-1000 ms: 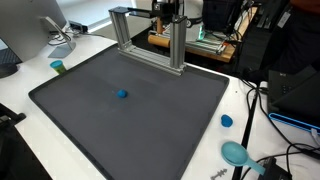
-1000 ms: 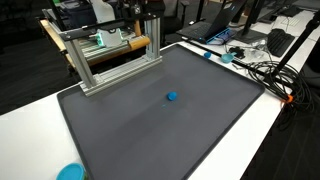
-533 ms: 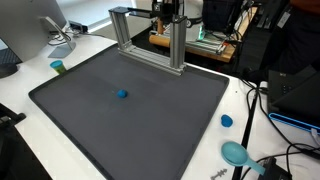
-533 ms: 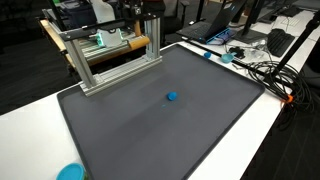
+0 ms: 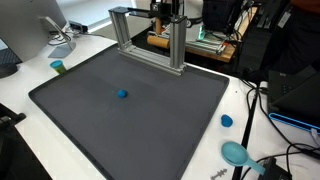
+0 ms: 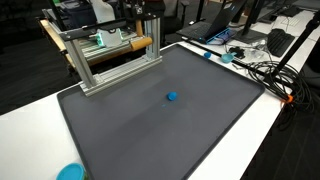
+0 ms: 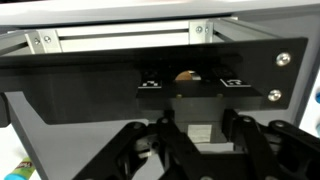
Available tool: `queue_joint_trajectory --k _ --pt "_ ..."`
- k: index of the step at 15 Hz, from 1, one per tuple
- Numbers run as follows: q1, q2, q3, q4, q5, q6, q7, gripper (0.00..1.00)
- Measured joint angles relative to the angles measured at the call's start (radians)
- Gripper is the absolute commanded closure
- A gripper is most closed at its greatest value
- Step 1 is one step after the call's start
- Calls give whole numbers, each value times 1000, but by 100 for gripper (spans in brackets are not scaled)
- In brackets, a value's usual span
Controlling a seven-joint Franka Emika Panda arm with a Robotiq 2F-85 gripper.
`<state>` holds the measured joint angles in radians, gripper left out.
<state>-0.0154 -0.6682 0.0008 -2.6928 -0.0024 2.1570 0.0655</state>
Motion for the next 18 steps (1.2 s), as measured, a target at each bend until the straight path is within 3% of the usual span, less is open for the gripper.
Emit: queue_joint_trajectory --k 5,10,11,15,16,18 --pt "-41 124 41 98 -34 174 117 79" --pt "-102 393 68 368 -117 156 199 79" --pt "-102 448 63 425 -116 130 199 54" --pt "-97 610 48 582 -99 32 199 54" --pt "-97 621 48 592 -99 30 199 79" --pt "-94 626 46 598 -100 27 199 79"
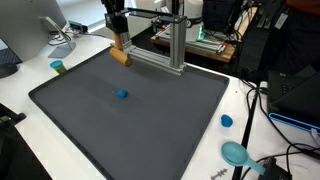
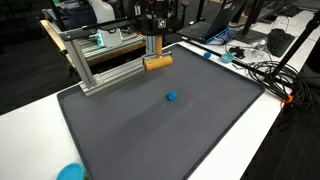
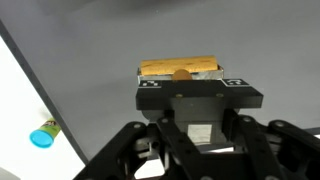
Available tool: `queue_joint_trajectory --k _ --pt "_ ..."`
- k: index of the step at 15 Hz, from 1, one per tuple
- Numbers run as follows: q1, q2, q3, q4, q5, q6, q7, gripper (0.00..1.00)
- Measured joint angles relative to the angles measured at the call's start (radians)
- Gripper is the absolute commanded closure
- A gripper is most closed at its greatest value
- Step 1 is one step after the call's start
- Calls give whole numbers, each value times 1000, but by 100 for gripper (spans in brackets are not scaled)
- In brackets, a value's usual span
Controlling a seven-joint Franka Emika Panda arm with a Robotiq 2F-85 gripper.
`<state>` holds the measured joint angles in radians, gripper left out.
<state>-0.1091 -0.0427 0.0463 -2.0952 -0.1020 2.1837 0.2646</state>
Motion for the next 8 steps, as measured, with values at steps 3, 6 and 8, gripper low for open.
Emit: queue_joint_trajectory --k 3,6,8 --pt "14 27 -14 0 27 33 -23 79" --pt "26 85 -21 6 37 92 -60 79" --pt "34 126 -22 11 37 135 -74 79"
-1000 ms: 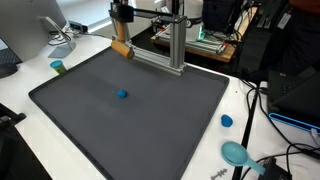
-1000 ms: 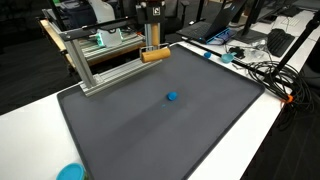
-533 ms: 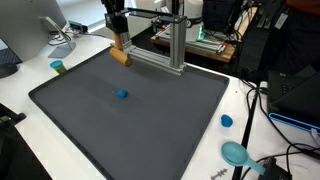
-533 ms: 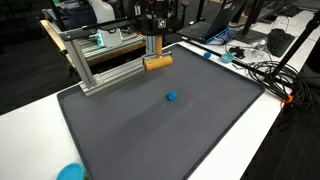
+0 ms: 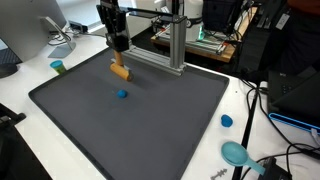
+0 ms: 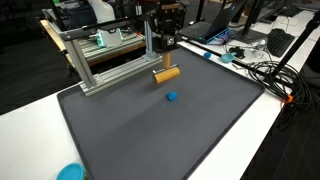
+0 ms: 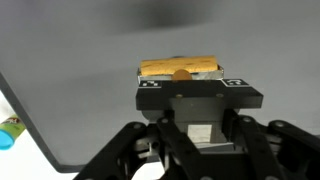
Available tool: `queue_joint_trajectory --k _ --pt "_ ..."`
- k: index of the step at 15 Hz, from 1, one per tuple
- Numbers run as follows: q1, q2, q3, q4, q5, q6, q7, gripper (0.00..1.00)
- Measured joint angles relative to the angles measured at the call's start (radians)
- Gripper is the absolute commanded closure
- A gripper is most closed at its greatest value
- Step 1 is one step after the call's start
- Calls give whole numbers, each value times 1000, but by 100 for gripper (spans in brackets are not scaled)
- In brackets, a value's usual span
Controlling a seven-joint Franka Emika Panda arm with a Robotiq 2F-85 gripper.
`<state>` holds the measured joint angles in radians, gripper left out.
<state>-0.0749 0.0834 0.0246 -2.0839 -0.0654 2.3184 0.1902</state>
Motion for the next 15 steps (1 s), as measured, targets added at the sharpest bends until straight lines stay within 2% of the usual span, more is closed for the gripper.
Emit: queue_joint_trajectory --k 5,15 --pt "34 91 0 31 -5 73 -10 79" --pt "49 167 -41 104 -10 80 -17 79"
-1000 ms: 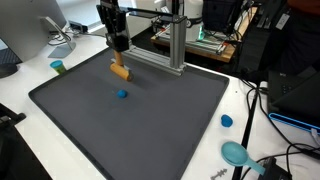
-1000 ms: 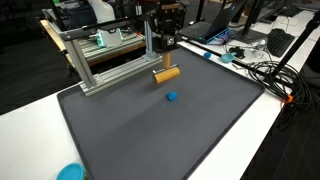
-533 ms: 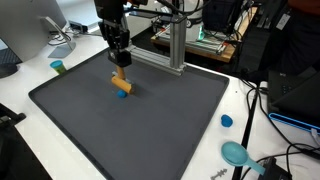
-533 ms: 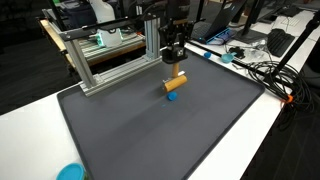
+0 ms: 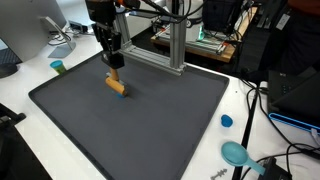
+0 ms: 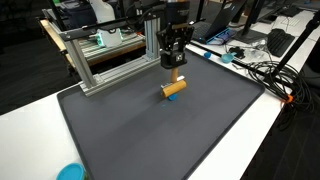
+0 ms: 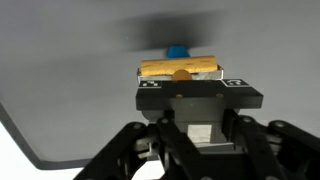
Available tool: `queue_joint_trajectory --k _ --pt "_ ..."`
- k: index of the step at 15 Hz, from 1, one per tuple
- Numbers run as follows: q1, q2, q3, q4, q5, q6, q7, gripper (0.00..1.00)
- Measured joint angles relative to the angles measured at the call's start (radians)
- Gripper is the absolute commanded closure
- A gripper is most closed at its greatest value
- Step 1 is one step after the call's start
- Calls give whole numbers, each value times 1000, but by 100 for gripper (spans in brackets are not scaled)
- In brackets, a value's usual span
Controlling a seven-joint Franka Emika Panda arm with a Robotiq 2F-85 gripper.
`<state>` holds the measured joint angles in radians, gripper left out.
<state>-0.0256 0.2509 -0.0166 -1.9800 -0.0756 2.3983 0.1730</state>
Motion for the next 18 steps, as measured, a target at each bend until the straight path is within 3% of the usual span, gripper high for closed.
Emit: queue_joint_trajectory --k 9,14,18 --pt "0 -4 -7 -18 2 15 -12 79" --pt "0 -87 -5 -121 11 46 -13 79" --pt "2 -153 -1 -196 28 153 -14 79"
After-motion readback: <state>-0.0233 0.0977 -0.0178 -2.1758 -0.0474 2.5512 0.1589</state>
